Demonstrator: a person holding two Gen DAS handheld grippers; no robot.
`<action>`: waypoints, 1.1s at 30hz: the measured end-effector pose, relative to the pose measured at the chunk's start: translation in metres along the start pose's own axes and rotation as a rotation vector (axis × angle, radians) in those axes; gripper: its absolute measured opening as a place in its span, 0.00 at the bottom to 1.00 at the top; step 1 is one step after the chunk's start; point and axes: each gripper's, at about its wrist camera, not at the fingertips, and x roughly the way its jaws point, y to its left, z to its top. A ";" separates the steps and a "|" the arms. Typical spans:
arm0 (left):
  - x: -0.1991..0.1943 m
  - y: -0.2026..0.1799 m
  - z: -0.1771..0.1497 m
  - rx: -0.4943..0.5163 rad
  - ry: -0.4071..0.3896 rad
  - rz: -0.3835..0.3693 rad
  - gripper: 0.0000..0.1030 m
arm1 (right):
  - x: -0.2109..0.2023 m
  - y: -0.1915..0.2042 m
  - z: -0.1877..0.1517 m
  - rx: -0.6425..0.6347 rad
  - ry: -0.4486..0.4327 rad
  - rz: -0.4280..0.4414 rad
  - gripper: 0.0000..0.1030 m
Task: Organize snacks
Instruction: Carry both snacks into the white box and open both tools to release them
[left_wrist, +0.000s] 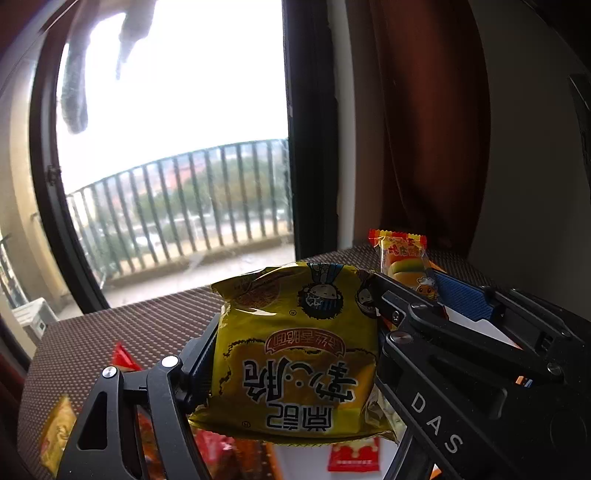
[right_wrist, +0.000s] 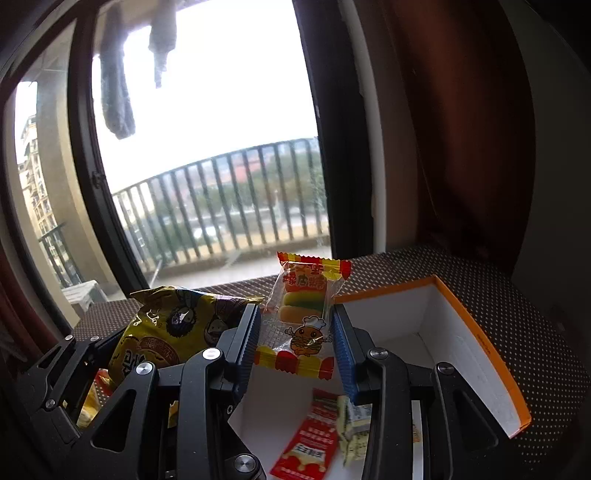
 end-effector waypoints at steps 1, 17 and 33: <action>0.004 -0.002 0.000 0.004 0.007 -0.005 0.74 | 0.003 -0.002 0.000 0.008 0.009 -0.007 0.41; 0.083 -0.021 0.008 0.061 0.286 -0.074 0.76 | 0.059 -0.039 -0.005 0.098 0.201 -0.064 0.41; 0.141 -0.026 0.024 0.035 0.428 -0.130 0.84 | 0.106 -0.049 0.007 0.120 0.385 -0.081 0.41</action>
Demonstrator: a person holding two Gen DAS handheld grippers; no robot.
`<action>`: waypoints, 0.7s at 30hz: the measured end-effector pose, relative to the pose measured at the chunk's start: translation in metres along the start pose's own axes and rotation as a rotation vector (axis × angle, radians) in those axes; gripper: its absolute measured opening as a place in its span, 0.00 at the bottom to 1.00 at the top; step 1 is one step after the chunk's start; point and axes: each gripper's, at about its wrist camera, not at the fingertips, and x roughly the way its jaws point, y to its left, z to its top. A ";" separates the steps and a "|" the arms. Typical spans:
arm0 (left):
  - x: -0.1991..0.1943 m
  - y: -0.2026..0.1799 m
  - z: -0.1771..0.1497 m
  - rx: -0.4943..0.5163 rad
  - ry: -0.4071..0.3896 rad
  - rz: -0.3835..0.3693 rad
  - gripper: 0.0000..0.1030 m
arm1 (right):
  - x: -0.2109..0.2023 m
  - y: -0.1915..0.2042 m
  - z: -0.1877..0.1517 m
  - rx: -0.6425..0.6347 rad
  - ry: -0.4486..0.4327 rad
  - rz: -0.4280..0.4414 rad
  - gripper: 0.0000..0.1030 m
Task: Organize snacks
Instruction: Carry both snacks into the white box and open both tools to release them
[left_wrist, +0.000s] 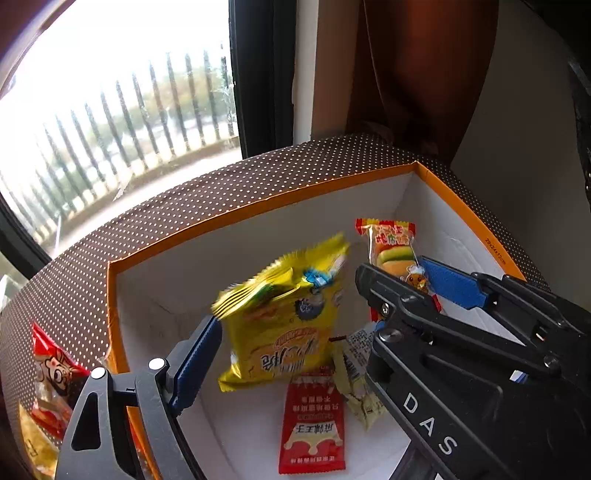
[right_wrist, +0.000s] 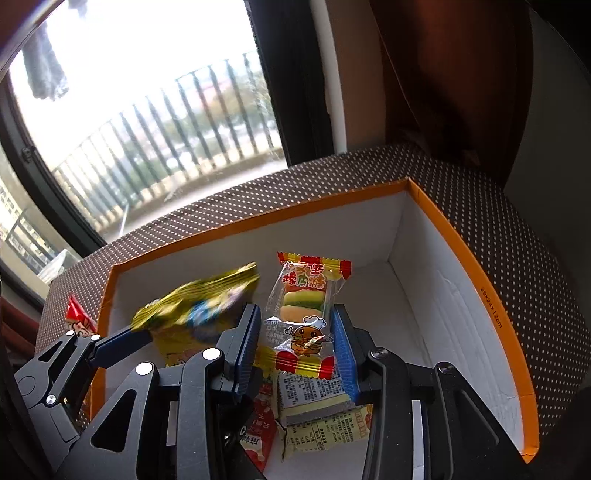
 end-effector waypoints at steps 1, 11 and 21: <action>0.000 0.000 0.001 0.001 -0.006 0.002 0.84 | 0.001 -0.002 0.000 0.003 0.005 -0.001 0.42; -0.020 -0.015 -0.019 0.009 -0.048 0.005 0.84 | -0.012 -0.001 -0.008 0.019 -0.042 -0.036 0.81; -0.050 -0.025 -0.039 0.016 -0.112 0.020 0.84 | -0.032 0.000 -0.026 0.015 -0.064 -0.031 0.85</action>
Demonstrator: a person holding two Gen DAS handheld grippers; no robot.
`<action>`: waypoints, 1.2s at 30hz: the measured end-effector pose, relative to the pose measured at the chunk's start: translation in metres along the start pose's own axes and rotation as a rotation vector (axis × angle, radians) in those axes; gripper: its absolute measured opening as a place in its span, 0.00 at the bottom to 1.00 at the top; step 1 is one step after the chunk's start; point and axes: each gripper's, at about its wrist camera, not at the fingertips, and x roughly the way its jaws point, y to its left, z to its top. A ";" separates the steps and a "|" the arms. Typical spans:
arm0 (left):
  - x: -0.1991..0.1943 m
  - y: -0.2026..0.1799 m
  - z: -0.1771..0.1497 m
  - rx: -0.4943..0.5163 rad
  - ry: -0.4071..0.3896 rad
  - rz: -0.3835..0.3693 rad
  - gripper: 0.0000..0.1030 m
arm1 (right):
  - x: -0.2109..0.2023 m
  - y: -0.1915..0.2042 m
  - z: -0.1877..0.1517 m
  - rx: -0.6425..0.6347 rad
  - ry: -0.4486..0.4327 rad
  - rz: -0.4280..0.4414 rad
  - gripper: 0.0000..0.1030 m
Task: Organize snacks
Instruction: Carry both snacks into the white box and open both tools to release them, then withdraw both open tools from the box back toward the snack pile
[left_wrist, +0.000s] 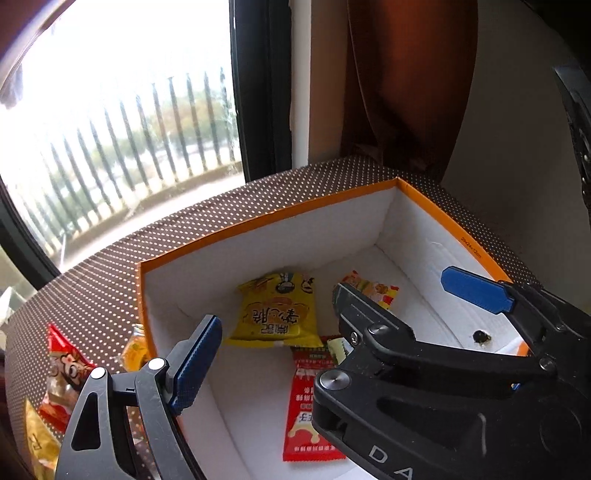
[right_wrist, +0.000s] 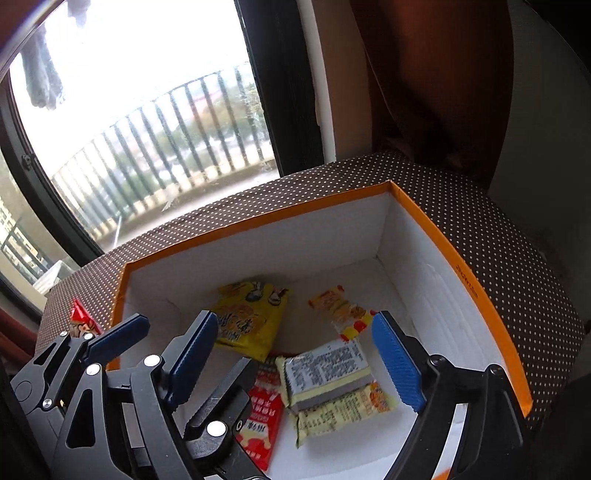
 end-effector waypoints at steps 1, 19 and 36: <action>-0.005 -0.001 -0.003 -0.001 -0.011 0.001 0.84 | -0.003 0.000 -0.002 -0.002 -0.008 0.002 0.85; -0.095 -0.002 -0.041 -0.038 -0.200 0.061 0.84 | -0.074 0.037 -0.030 -0.098 -0.195 0.025 0.86; -0.141 0.019 -0.088 -0.094 -0.307 0.162 0.85 | -0.112 0.079 -0.066 -0.175 -0.315 0.089 0.89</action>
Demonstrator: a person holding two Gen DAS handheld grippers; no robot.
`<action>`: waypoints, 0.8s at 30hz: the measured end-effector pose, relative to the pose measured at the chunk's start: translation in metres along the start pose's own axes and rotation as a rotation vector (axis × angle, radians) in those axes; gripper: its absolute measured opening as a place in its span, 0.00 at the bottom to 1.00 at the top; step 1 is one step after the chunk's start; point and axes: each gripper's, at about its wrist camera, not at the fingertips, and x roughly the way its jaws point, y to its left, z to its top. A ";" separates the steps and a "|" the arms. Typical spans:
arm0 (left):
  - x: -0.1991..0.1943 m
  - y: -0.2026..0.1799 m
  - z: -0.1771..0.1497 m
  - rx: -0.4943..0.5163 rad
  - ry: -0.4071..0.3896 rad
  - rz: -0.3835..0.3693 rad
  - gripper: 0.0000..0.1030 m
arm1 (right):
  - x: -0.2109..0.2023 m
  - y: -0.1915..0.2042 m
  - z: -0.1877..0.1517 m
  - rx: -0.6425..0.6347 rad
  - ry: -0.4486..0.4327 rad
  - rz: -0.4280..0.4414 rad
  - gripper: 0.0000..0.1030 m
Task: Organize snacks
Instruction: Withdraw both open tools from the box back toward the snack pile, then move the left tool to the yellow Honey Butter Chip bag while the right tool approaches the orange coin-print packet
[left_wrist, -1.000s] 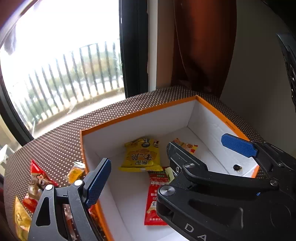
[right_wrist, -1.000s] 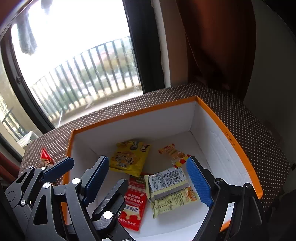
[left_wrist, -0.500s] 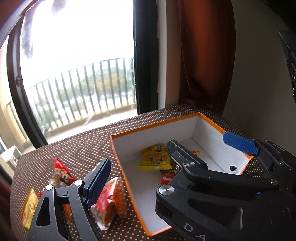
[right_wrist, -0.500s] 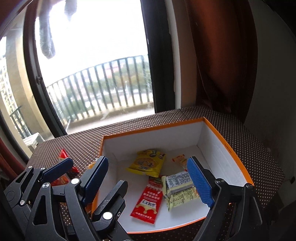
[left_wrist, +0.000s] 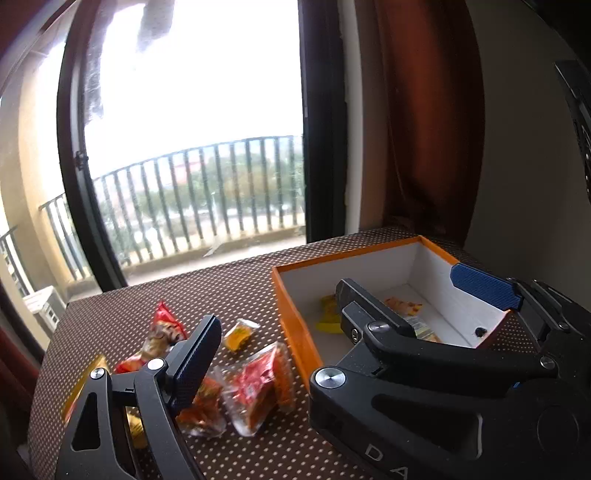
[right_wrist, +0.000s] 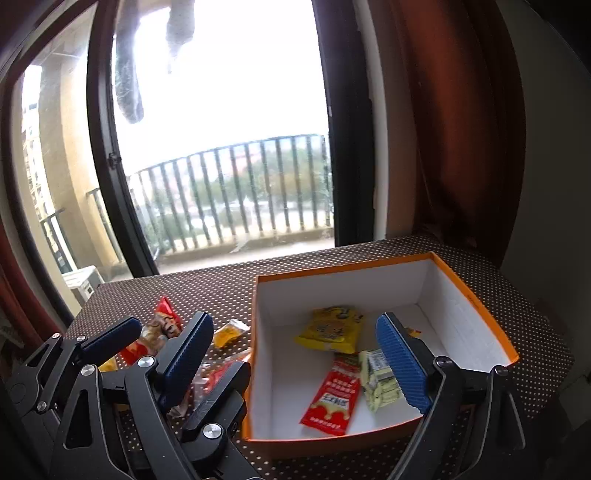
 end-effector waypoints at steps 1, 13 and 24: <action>-0.002 0.004 -0.003 -0.005 0.000 0.007 0.85 | -0.001 0.003 -0.002 -0.004 -0.002 0.004 0.89; -0.017 0.044 -0.039 -0.067 0.011 0.131 0.86 | 0.005 0.051 -0.026 -0.097 -0.024 0.111 0.90; -0.011 0.081 -0.073 -0.120 0.050 0.223 0.93 | 0.030 0.094 -0.056 -0.128 0.038 0.205 0.90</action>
